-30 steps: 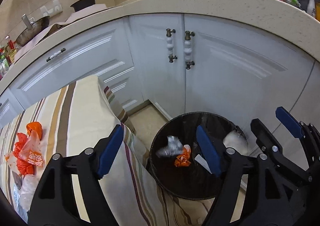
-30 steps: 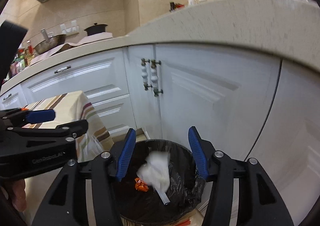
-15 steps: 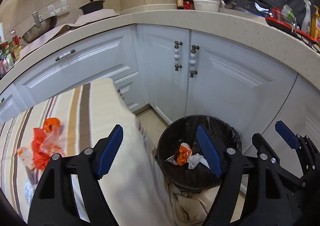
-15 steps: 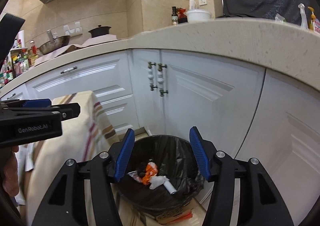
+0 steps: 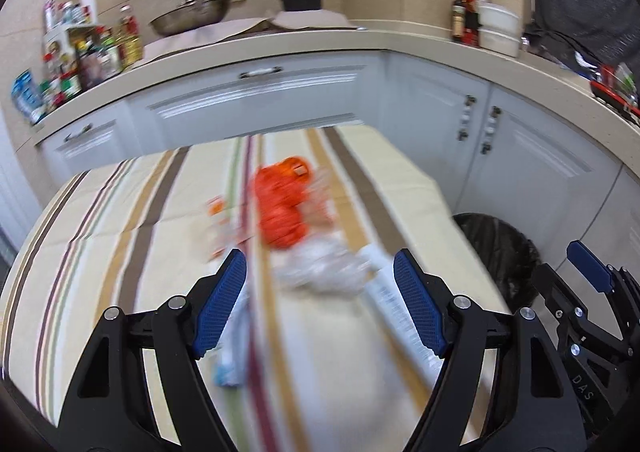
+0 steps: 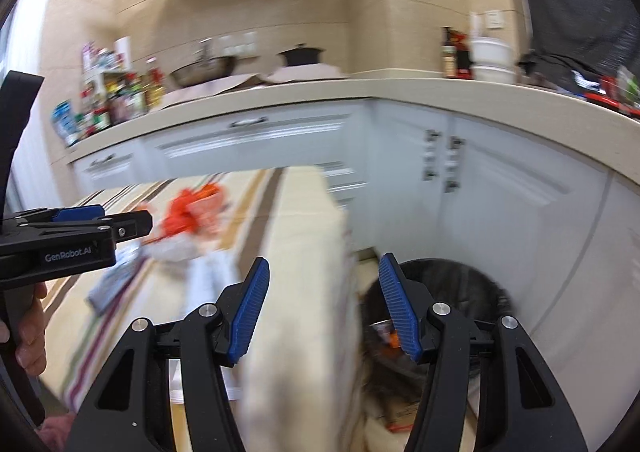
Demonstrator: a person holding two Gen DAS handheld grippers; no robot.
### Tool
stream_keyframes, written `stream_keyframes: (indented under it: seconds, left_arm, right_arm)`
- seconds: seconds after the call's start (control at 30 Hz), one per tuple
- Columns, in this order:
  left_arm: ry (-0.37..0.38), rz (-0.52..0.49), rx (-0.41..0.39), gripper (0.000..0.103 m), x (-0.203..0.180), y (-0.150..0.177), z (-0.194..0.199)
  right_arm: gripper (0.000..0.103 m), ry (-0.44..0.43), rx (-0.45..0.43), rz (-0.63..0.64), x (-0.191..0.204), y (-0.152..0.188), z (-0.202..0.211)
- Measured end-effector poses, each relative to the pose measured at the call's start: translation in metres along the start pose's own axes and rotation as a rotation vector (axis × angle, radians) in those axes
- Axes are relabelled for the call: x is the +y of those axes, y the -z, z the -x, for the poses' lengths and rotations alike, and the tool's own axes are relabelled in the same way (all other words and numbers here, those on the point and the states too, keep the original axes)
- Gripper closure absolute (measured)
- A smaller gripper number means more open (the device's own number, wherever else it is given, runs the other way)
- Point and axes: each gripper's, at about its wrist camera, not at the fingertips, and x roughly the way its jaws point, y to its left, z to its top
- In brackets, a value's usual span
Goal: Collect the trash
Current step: 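Move both grippers back over the table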
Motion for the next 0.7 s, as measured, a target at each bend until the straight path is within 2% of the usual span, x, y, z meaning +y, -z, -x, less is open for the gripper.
stream_keyframes:
  seconds: [0.23,0.4,0.57,0.63,0.7]
  left_arm:
    - [-0.078,0.065,0.026,0.029,0.065,0.034,0.016]
    - [-0.103,0.097,0.047,0.029,0.091,0.054,0.019]
    - [-0.09,0.122,0.068,0.029,0.101,0.067,0.018]
    - [-0.078,0.123,0.068,0.029,0.102,0.071,0.018]
    - [-0.066,0.124,0.066,0.029,0.1,0.072,0.018]
  right_arm:
    - [0.046,-0.089,0.055,0.067,0.051,0.019,-0.006]
    - [0.047,-0.091,0.11,0.084,0.064,0.036,-0.015]
    - [0.047,-0.085,0.136,0.092,0.07,0.045,-0.021]
    - [0.051,-0.083,0.139,0.096,0.072,0.047,-0.021]
    - [0.06,-0.087,0.147,0.101,0.074,0.049,-0.022]
